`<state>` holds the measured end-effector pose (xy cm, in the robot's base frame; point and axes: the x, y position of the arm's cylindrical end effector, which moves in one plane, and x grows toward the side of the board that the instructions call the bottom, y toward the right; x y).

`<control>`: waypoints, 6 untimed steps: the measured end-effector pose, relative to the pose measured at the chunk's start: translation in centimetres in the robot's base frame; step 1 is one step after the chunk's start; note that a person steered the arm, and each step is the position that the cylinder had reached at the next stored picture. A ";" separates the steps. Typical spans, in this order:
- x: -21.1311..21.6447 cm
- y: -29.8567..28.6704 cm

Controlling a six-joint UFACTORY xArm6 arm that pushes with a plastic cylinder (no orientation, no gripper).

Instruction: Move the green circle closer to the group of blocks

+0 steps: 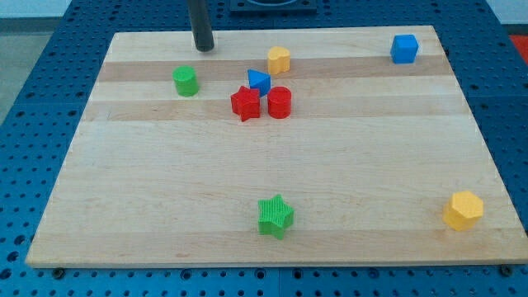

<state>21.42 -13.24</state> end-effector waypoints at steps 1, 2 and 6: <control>0.8 -4.2; 5.9 -7.6; 16.3 5.5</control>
